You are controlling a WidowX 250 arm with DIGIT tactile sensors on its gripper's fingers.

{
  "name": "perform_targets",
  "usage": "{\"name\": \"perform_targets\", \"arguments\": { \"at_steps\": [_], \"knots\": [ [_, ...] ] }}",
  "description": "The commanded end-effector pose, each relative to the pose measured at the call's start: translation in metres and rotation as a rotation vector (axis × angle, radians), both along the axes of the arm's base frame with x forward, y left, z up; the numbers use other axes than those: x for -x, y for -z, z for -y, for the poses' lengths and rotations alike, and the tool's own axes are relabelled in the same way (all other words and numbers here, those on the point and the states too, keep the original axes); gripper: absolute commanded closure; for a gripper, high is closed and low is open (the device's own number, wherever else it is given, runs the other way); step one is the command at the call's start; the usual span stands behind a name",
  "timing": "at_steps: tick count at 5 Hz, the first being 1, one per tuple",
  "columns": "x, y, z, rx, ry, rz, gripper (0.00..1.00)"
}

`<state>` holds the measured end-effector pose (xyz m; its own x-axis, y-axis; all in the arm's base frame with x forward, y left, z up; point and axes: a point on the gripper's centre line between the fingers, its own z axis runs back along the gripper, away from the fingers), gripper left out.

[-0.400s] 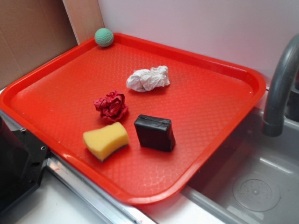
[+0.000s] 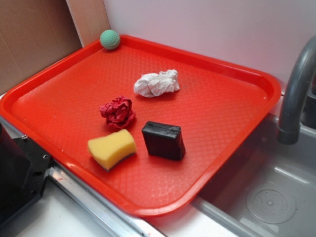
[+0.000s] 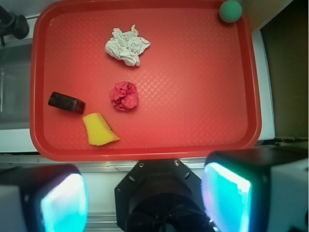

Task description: Grab the black box.

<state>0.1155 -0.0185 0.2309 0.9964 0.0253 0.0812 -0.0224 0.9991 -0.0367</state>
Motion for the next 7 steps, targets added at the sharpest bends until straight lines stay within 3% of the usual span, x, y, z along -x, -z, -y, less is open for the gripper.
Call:
{"name": "perform_targets", "arguments": {
  "at_steps": [1,2,3,4,6,7],
  "knots": [
    [-0.087,0.053,0.065,-0.025,0.492,0.164,0.00],
    [-0.096,0.064,0.089,0.043,0.737,0.217,0.00],
    [-0.085,0.088,0.114,0.076,0.952,0.182,0.00],
    [-0.066,0.128,0.134,0.092,1.056,0.090,0.00],
    [-0.054,0.172,0.153,0.014,1.199,-0.076,0.00],
    [-0.055,0.181,0.145,-0.137,1.197,-0.179,0.32]
  ]
}}
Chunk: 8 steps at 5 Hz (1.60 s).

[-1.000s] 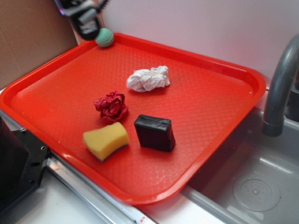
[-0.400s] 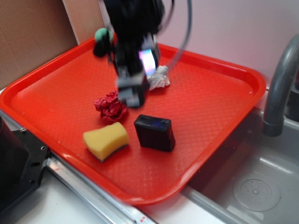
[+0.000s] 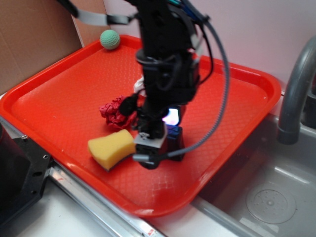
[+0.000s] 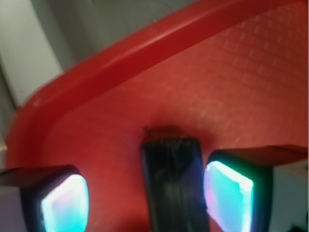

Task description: Grab the black box.

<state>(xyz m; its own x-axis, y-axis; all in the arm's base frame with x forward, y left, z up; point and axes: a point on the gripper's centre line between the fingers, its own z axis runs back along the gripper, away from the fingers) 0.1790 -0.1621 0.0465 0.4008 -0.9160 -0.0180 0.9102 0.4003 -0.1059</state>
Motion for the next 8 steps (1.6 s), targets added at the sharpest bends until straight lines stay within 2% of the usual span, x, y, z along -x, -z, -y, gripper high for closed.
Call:
{"name": "perform_targets", "arguments": {
  "at_steps": [1,2,3,4,5,6,7,8],
  "knots": [
    [0.012,0.001,0.000,-0.116,-0.010,0.024,1.00],
    [0.013,-0.001,-0.001,-0.083,-0.034,0.035,1.00],
    [0.010,-0.032,-0.010,-0.057,-0.114,0.123,1.00],
    [0.012,-0.079,-0.052,-0.021,-0.365,0.301,1.00],
    [0.023,-0.130,-0.097,-0.079,-0.611,0.338,1.00],
    [0.048,-0.175,-0.137,0.011,-0.879,0.317,1.00],
    [0.051,-0.215,-0.151,0.043,-1.004,0.281,1.00],
    [0.047,-0.221,-0.152,0.068,-1.018,0.282,1.00]
  ]
}}
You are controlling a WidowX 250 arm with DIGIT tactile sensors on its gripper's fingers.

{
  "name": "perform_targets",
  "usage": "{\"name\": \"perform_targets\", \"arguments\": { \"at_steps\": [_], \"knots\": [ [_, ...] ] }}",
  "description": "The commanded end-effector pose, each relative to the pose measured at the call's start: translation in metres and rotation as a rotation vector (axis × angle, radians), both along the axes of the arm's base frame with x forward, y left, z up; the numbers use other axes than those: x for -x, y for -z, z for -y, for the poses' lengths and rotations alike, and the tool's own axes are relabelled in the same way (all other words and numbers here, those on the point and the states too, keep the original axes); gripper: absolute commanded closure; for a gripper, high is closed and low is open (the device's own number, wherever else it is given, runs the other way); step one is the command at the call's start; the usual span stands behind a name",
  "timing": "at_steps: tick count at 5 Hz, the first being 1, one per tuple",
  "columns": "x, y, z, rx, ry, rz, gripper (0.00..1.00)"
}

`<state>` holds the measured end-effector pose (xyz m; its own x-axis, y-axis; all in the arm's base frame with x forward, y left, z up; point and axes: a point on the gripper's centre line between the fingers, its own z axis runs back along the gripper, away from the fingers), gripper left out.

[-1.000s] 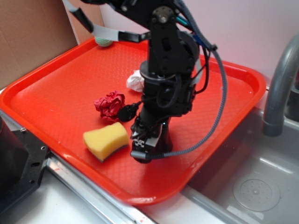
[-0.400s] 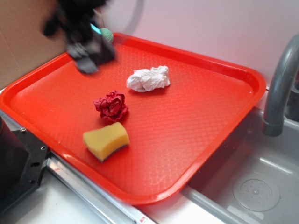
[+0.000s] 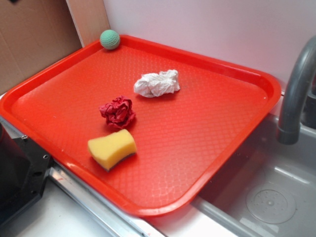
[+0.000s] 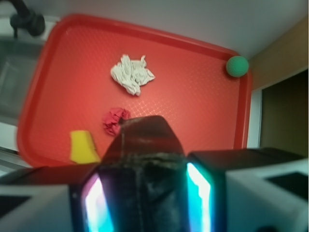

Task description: Grab the black box.

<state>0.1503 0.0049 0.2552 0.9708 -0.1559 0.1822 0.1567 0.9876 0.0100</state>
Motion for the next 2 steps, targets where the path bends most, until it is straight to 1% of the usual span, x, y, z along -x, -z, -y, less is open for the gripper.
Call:
{"name": "perform_targets", "arguments": {
  "at_steps": [1,2],
  "knots": [
    [0.0125,-0.0060,0.0132,0.014,-0.013,0.037,1.00],
    [0.0112,0.0016,0.0113,0.038,-0.012,0.005,1.00]
  ]
}}
